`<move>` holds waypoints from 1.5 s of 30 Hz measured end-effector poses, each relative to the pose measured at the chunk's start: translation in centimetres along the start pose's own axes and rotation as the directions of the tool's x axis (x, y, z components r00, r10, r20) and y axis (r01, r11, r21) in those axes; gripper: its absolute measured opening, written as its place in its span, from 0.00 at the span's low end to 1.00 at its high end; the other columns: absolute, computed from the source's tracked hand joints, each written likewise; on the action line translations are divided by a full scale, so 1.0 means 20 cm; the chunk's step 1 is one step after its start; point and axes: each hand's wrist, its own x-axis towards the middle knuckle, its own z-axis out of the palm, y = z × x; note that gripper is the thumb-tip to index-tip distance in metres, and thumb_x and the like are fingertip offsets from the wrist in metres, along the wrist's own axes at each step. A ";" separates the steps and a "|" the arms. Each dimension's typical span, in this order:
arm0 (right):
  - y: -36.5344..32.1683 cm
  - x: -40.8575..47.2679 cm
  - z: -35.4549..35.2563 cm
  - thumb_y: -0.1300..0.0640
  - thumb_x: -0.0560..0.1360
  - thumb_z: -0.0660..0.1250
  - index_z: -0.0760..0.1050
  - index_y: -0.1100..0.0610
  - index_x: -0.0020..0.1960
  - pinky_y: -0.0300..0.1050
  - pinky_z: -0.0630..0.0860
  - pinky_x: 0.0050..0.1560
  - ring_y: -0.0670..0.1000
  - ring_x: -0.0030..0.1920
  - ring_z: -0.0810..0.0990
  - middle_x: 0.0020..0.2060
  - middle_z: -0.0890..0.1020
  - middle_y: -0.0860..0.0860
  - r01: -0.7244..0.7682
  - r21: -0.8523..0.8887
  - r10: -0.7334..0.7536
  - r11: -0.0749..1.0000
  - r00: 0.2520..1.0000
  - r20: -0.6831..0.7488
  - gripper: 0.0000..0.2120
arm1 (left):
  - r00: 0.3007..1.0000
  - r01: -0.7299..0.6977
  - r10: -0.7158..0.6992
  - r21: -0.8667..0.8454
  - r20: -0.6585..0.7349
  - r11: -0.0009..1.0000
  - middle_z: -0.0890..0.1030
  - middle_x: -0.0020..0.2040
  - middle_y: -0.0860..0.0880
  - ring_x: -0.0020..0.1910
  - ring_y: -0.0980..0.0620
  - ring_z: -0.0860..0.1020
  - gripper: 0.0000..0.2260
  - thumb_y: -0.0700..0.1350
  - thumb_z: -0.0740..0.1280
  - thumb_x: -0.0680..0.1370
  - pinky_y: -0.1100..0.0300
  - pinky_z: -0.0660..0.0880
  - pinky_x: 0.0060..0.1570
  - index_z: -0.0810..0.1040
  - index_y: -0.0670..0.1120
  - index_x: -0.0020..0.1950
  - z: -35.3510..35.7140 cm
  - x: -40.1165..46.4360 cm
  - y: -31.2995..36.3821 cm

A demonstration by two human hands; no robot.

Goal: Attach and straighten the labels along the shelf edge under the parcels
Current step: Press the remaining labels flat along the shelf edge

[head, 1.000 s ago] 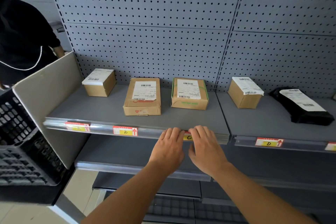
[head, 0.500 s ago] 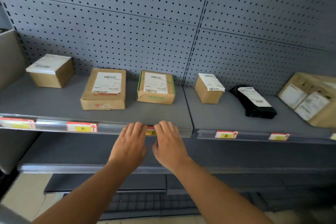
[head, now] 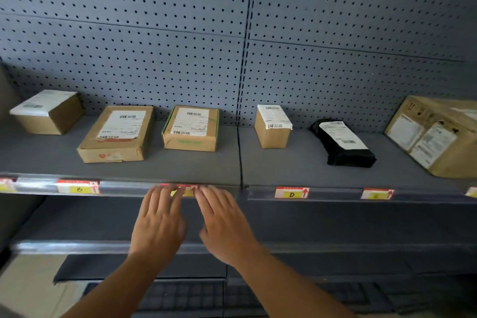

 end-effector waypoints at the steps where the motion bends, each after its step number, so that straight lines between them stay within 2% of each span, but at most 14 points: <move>1: 0.09 -0.08 -0.01 0.58 0.72 0.68 0.55 0.61 0.79 0.55 0.57 0.78 0.57 0.77 0.60 0.77 0.64 0.57 -0.005 -0.016 0.005 1.000 1.000 -0.011 0.39 | 0.998 -0.059 0.059 0.007 -0.010 0.998 0.72 0.65 0.39 0.65 0.38 0.70 0.28 0.44 0.59 0.72 0.42 0.62 0.72 0.68 0.38 0.72 0.01 0.00 0.10; 4: 0.39 -0.31 -0.09 0.56 0.71 0.70 0.56 0.60 0.79 0.56 0.60 0.77 0.56 0.77 0.62 0.77 0.65 0.56 -0.066 -0.040 0.064 0.997 0.997 -0.037 0.41 | 0.984 -0.177 0.177 -0.033 -0.001 0.984 0.72 0.66 0.41 0.67 0.41 0.70 0.28 0.47 0.58 0.73 0.44 0.61 0.74 0.67 0.40 0.73 0.02 0.08 0.48; 7: 0.65 -0.50 -0.19 0.55 0.70 0.71 0.59 0.61 0.78 0.57 0.65 0.75 0.57 0.77 0.63 0.76 0.66 0.57 -0.117 -0.065 0.113 0.991 0.992 -0.064 0.41 | 0.987 -0.161 0.163 -0.081 0.014 0.984 0.71 0.68 0.44 0.69 0.44 0.68 0.30 0.46 0.63 0.74 0.47 0.60 0.75 0.65 0.41 0.75 0.02 0.17 0.84; 12: 0.88 -0.65 -0.29 0.57 0.71 0.70 0.51 0.61 0.81 0.56 0.59 0.78 0.56 0.80 0.53 0.80 0.57 0.58 -0.121 -0.080 0.121 0.989 0.993 -0.002 0.45 | 0.980 -0.167 0.172 -0.060 0.101 0.984 0.63 0.76 0.43 0.76 0.44 0.59 0.36 0.46 0.63 0.73 0.48 0.52 0.77 0.55 0.40 0.79 0.06 0.19 1.12; 15: 0.92 -0.66 -0.29 0.58 0.72 0.68 0.46 0.60 0.81 0.55 0.50 0.78 0.55 0.81 0.47 0.81 0.51 0.57 -0.092 -0.106 0.097 0.990 0.994 0.043 0.46 | 0.975 -0.193 0.195 -0.030 0.102 0.981 0.55 0.80 0.41 0.79 0.45 0.51 0.37 0.46 0.62 0.74 0.49 0.47 0.78 0.51 0.39 0.80 0.10 0.16 1.15; 17: 0.92 -0.66 -0.30 0.57 0.71 0.71 0.48 0.61 0.81 0.54 0.47 0.78 0.56 0.81 0.48 0.81 0.52 0.58 -0.102 -0.117 0.111 0.988 0.991 0.074 0.46 | 0.971 -0.211 0.212 -0.018 0.113 0.977 0.48 0.81 0.41 0.80 0.45 0.45 0.37 0.45 0.60 0.76 0.49 0.48 0.78 0.45 0.39 0.80 0.12 0.14 1.16; 20: 0.92 -0.67 -0.31 0.57 0.71 0.72 0.50 0.62 0.81 0.53 0.44 0.78 0.57 0.81 0.49 0.81 0.53 0.59 -0.111 -0.120 0.124 0.986 0.987 0.101 0.46 | 0.968 -0.220 0.220 -0.014 0.125 0.975 0.44 0.81 0.42 0.80 0.46 0.42 0.37 0.44 0.58 0.76 0.48 0.50 0.77 0.42 0.40 0.80 0.13 0.13 1.15; 24: 0.92 -0.67 -0.30 0.56 0.70 0.73 0.52 0.62 0.80 0.55 0.46 0.77 0.58 0.81 0.50 0.81 0.53 0.59 -0.099 -0.147 0.118 0.984 0.985 0.126 0.46 | 0.967 -0.203 0.203 -0.012 0.154 0.979 0.44 0.81 0.41 0.79 0.46 0.40 0.35 0.44 0.55 0.77 0.48 0.50 0.77 0.41 0.40 0.80 0.15 0.13 1.15; 27: 0.93 -0.66 -0.30 0.55 0.70 0.74 0.53 0.63 0.80 0.55 0.47 0.77 0.58 0.80 0.51 0.80 0.55 0.59 -0.091 -0.159 0.110 0.983 0.987 0.116 0.46 | 0.973 -0.190 0.192 -0.028 0.127 0.981 0.49 0.81 0.41 0.80 0.45 0.44 0.35 0.43 0.57 0.76 0.48 0.52 0.77 0.46 0.40 0.80 0.14 0.15 1.18; 33: 0.93 -0.64 -0.32 0.57 0.74 0.68 0.46 0.62 0.81 0.56 0.48 0.79 0.56 0.81 0.44 0.81 0.48 0.59 -0.068 -0.172 0.081 0.983 0.994 0.070 0.44 | 0.979 -0.183 0.186 -0.043 0.085 0.982 0.44 0.81 0.41 0.80 0.46 0.41 0.35 0.42 0.56 0.77 0.48 0.50 0.78 0.41 0.40 0.80 0.13 0.18 1.19; 38: 0.95 -0.61 -0.31 0.59 0.73 0.68 0.53 0.62 0.80 0.55 0.48 0.79 0.56 0.81 0.50 0.81 0.55 0.58 -0.076 -0.144 0.085 0.987 0.995 0.057 0.41 | 0.979 -0.174 0.178 -0.056 0.098 0.983 0.49 0.81 0.42 0.80 0.46 0.44 0.35 0.43 0.58 0.77 0.49 0.51 0.77 0.45 0.41 0.80 0.14 0.19 1.20; 45: 0.94 -0.63 -0.30 0.59 0.70 0.72 0.57 0.63 0.79 0.56 0.55 0.78 0.58 0.80 0.56 0.79 0.60 0.60 -0.056 -0.136 0.062 0.989 0.997 0.038 0.42 | 0.970 -0.208 0.210 -0.029 0.125 0.978 0.47 0.81 0.42 0.80 0.46 0.42 0.36 0.44 0.58 0.77 0.49 0.49 0.77 0.43 0.41 0.80 0.14 0.18 1.15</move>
